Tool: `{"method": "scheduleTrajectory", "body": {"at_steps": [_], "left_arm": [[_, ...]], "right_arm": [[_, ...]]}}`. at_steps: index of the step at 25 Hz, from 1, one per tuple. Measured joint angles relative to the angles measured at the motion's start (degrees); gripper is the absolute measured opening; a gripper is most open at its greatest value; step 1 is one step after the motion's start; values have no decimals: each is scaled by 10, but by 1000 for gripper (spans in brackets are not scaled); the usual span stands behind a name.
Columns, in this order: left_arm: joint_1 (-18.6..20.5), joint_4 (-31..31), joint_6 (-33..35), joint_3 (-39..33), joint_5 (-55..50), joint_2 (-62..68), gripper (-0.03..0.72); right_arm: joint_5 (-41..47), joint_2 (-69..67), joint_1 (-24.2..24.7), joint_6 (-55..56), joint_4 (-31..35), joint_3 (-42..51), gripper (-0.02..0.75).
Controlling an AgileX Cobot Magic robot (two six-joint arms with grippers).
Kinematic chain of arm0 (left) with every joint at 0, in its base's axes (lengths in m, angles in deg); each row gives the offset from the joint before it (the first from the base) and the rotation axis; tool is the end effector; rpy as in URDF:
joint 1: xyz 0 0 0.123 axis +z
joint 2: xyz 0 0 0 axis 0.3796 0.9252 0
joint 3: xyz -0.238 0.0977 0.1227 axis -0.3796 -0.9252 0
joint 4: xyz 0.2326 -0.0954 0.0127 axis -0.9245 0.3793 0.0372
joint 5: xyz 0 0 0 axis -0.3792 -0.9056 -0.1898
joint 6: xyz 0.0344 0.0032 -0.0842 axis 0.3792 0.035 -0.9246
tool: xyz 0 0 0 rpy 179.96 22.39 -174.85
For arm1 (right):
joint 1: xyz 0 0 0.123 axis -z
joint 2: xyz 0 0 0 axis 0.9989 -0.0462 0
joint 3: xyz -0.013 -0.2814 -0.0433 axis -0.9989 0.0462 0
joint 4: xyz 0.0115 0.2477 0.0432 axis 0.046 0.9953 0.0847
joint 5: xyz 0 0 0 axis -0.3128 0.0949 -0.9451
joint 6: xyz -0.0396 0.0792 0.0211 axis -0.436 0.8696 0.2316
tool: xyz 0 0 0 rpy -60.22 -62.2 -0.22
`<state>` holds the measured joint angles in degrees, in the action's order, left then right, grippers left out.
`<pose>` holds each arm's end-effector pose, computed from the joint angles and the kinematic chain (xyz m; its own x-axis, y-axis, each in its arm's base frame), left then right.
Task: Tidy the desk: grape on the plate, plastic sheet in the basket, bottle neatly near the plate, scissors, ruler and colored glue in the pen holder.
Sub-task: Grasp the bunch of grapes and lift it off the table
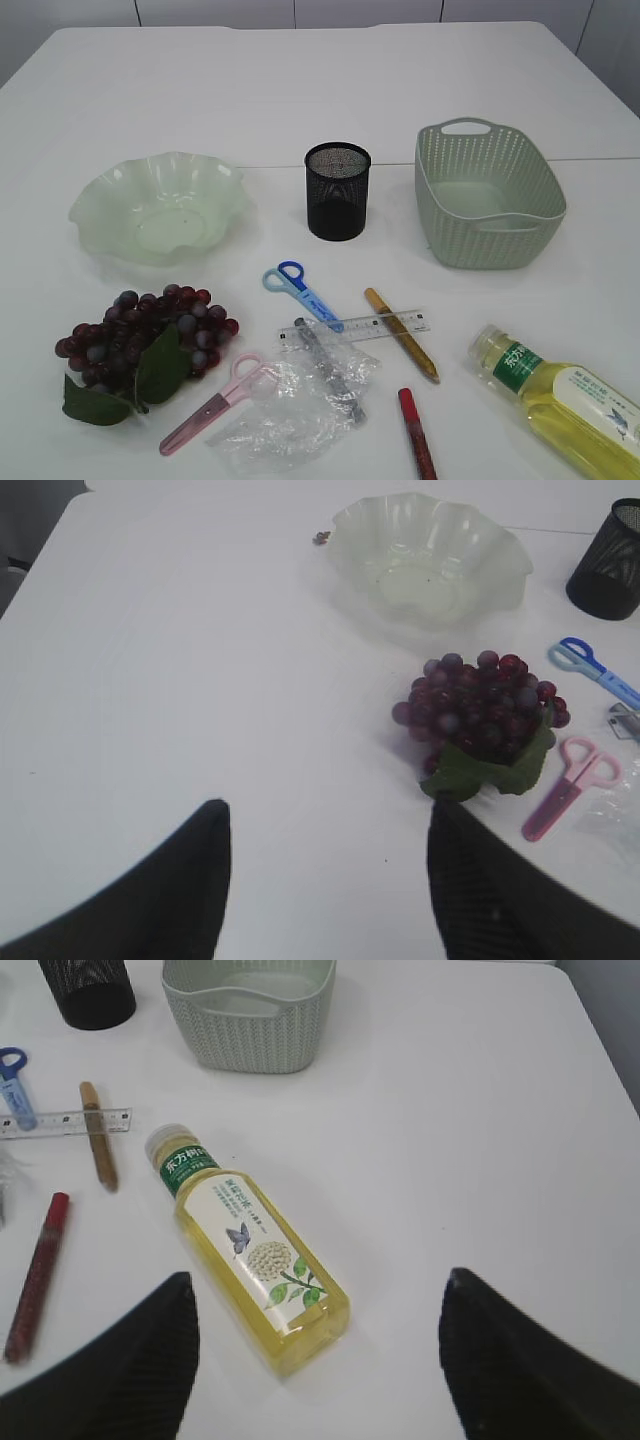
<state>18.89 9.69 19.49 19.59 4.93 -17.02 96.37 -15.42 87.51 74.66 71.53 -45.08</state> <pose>-0.0079 0.0023 0.2813 -0.4806 -0.1405 -0.8656 -0.0392 0.9895 -0.1388 -0.0116 -0.0001 0.2684 -0.5248 -0.0764 -0.8478 -0.0383 0.9971 -0.0662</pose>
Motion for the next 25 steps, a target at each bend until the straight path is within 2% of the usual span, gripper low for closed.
{"method": "scheduleTrajectory", "body": {"at_steps": [5, 10, 19, 25], "left_arm": [[0, 13, 0, 3, 17, 5, 450], [0, 45, 0, 13, 90, 68, 445], [0, 88, 0, 17, 317, 368, 436], [0, 97, 4, 95, 330, 590, 435]], "right_arm": [[-11, 0, 0, 45, 0, -3, 552], [-19, -14, 0, 57, 6, -25, 552], [-120, -202, 0, 63, 18, -69, 552], [-189, -371, 0, 152, 30, -133, 552]]}}
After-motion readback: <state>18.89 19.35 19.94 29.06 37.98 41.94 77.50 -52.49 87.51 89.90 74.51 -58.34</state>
